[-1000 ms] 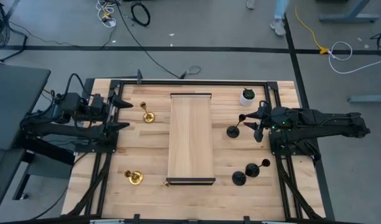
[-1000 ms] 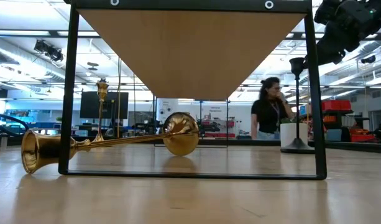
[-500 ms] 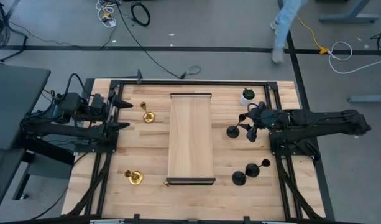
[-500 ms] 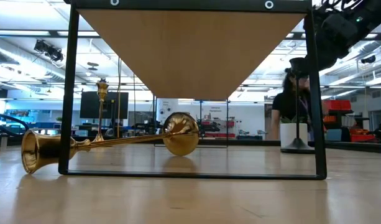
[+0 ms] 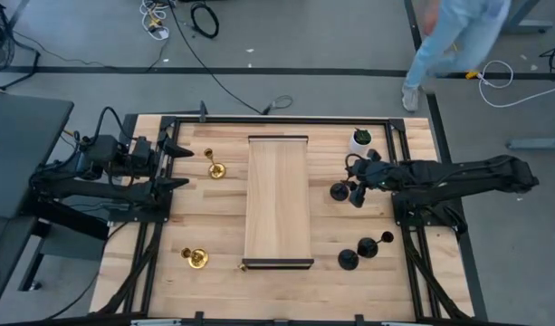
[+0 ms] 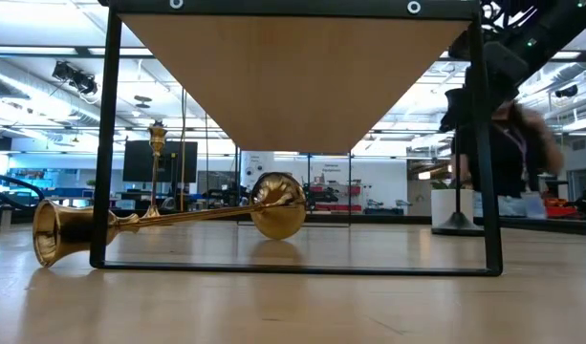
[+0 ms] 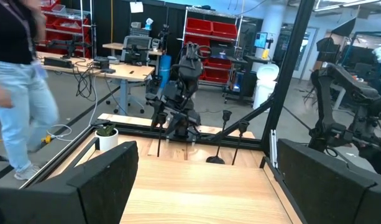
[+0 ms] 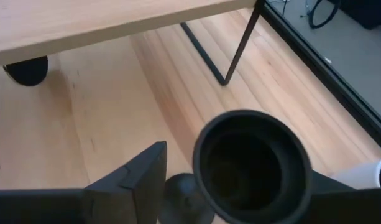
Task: Pick & Place candle stick holders
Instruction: Put the black candle holder on the shelf
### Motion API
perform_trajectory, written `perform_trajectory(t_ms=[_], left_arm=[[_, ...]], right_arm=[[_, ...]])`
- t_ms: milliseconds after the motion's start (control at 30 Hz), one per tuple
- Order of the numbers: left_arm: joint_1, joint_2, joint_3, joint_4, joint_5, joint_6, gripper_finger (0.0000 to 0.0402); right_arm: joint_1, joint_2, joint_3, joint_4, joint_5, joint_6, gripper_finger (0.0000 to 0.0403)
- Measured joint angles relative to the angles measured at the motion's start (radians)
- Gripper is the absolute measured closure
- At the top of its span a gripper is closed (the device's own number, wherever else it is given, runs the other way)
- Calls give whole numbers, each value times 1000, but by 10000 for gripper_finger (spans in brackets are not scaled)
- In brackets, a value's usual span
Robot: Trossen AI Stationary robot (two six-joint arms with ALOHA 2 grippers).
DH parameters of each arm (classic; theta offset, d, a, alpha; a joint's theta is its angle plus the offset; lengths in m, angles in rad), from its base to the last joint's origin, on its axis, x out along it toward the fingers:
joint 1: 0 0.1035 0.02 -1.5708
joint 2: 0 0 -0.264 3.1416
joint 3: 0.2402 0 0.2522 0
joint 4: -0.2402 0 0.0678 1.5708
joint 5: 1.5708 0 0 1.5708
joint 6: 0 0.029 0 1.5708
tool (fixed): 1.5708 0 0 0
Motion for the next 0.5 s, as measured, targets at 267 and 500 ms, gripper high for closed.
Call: perform_trajectory(t_ms=[267, 500], left_arm=[[0, 0, 0, 0, 0, 0, 21], [0, 0, 0, 0, 0, -1, 21]], right_arm=[[0, 31, 0, 7, 56, -16, 237], [0, 34, 0, 10, 55, -23, 321]])
